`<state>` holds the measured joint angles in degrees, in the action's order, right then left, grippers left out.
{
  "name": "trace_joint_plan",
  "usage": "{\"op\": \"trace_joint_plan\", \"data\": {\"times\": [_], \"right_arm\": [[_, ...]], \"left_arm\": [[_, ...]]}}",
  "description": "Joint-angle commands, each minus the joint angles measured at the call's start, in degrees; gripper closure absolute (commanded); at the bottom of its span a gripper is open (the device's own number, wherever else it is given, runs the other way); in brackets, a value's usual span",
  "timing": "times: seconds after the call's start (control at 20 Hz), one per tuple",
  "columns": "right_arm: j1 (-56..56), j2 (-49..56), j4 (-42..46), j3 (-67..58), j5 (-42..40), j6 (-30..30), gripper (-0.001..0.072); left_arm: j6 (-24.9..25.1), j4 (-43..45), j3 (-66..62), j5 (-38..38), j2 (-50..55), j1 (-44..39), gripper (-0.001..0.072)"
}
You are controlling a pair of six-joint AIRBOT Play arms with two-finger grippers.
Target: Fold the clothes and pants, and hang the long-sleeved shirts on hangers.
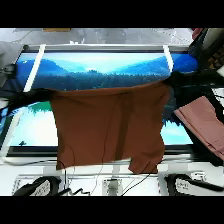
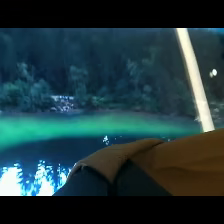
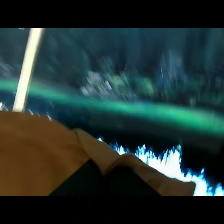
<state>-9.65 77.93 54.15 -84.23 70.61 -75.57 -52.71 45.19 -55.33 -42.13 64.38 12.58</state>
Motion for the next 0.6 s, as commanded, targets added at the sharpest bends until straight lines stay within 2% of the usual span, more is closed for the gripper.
{"op": "trace_joint_plan", "data": {"times": [0.0,0.3,0.4,0.55], "right_arm": [[0.07,12.98,-0.63,0.48,-6.10,-0.44,0.0697],[0.07,15.76,-3.58,0.48,-24.61,-0.44,0.0697],[0.04,15.76,-3.34,0.48,-26.67,-0.42,0.0697],[0.07,15.78,-2.93,0.48,-23.96,-0.39,0.0697]], "left_arm": [[0.87,-2.67,-3.08,14.53,15.19,-5.42,0.0692],[0.87,-2.60,-10.25,33.88,19.12,-8.70,0.0691],[0.87,-1.77,-10.23,33.55,19.15,-8.02,0.0691],[0.87,-1.73,-10.05,27.45,19.17,-7.58,0.0691]]}}
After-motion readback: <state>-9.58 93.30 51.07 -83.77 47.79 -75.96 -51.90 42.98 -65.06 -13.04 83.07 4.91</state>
